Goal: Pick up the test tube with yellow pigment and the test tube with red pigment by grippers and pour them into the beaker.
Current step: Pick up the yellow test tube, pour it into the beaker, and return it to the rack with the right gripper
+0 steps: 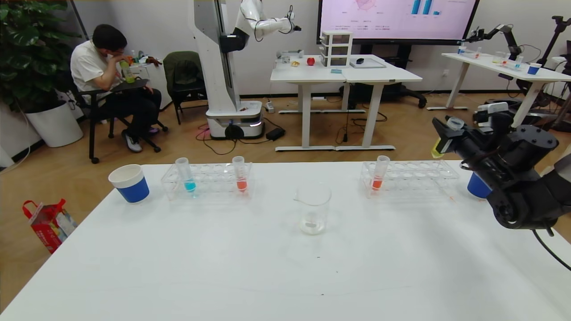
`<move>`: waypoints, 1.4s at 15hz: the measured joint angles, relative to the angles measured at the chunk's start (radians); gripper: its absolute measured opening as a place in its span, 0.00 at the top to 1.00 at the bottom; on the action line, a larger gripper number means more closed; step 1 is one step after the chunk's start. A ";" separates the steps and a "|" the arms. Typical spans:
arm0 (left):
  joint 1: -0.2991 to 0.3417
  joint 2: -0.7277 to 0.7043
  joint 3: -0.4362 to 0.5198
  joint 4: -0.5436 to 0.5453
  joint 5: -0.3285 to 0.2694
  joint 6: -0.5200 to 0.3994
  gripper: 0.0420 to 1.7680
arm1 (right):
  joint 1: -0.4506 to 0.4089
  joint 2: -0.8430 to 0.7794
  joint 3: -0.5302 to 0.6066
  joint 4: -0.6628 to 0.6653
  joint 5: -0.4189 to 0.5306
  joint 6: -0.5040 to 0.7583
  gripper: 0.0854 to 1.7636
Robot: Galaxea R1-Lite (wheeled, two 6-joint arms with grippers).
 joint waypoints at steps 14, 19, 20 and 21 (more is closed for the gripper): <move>0.000 0.000 0.000 0.000 0.000 0.000 0.01 | 0.381 0.041 -0.248 0.175 0.323 -0.374 0.74; 0.000 0.000 0.000 0.000 0.000 0.000 0.01 | 0.410 0.099 -0.287 0.167 0.491 -0.580 0.74; 0.000 0.000 0.000 0.000 0.000 0.000 0.01 | 0.421 0.105 -0.282 0.160 0.504 -0.629 0.74; 0.000 0.000 0.000 0.000 0.000 0.000 0.01 | 0.427 0.109 -0.274 0.157 0.532 -0.687 0.74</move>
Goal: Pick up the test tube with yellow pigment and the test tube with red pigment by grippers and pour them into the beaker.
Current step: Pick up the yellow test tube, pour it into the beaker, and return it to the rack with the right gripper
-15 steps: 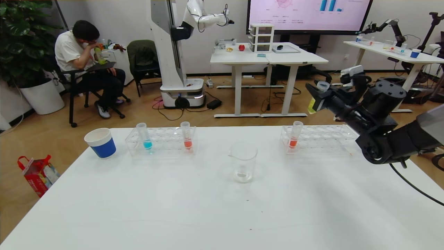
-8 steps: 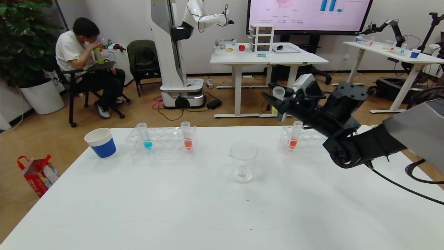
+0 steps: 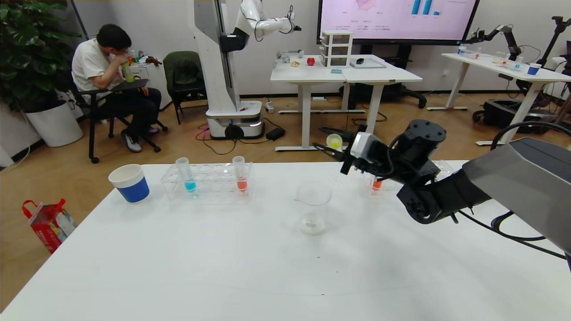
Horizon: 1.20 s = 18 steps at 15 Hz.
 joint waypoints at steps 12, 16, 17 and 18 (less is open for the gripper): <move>0.000 0.000 0.000 0.000 0.000 0.000 0.01 | 0.032 0.027 -0.083 0.134 0.188 -0.515 0.74; 0.000 0.000 0.000 0.000 0.000 0.000 0.01 | 0.026 0.031 -0.121 0.190 0.203 -0.617 0.74; 0.000 0.000 0.000 0.000 0.000 0.000 0.01 | 0.027 0.031 -0.122 0.191 0.207 -0.632 0.74; 0.000 0.000 0.000 0.000 0.000 0.000 0.01 | 0.029 0.032 -0.122 0.191 0.209 -0.643 0.74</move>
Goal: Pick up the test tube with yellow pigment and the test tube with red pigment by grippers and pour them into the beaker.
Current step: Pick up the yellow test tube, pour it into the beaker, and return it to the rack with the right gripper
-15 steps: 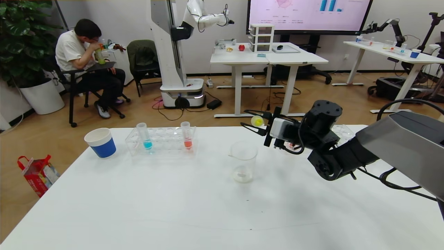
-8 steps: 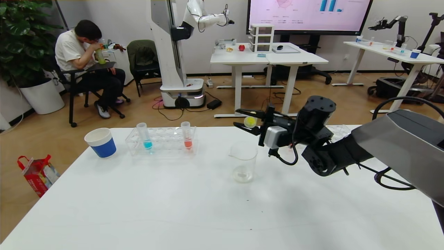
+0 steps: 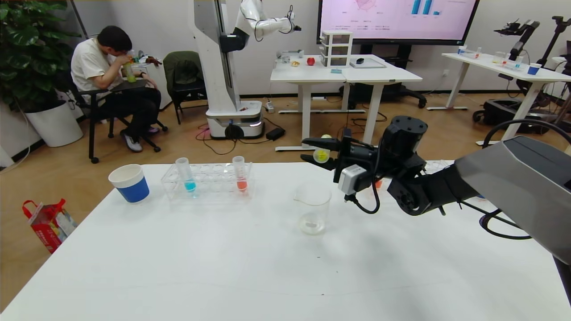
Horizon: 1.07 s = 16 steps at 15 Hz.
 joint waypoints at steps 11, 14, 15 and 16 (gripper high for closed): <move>0.000 0.000 0.000 0.000 0.000 0.000 0.01 | 0.025 0.015 -0.004 0.003 0.013 -0.082 0.74; 0.000 0.000 0.000 0.000 0.000 0.000 0.01 | 0.026 0.017 -0.016 0.003 0.015 -0.096 0.74; 0.000 0.000 0.000 0.000 0.000 0.000 0.01 | 0.026 0.018 -0.020 0.001 0.019 -0.100 0.74; 0.000 0.000 0.000 0.000 0.000 0.000 0.01 | 0.026 0.019 -0.026 0.001 0.026 -0.115 0.74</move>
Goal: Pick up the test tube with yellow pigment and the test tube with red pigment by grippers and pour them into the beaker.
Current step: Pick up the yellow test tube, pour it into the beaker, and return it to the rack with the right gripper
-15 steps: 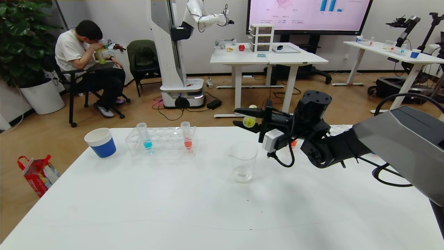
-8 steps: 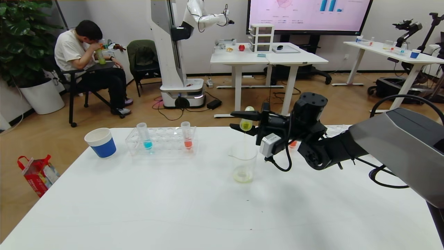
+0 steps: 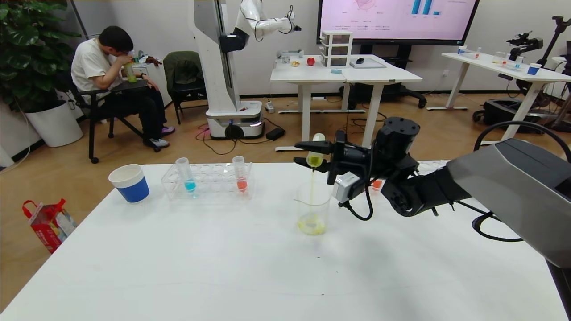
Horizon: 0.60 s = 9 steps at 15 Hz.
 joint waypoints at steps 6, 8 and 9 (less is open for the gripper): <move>0.000 0.000 0.000 0.000 0.000 0.000 0.01 | -0.001 0.000 -0.017 -0.001 0.024 -0.067 0.74; 0.000 0.000 0.000 0.000 0.000 0.000 0.01 | -0.002 -0.001 -0.018 -0.001 0.034 -0.105 0.74; 0.000 0.000 0.000 0.000 0.000 0.000 0.01 | 0.000 -0.001 -0.018 0.000 0.036 -0.123 0.74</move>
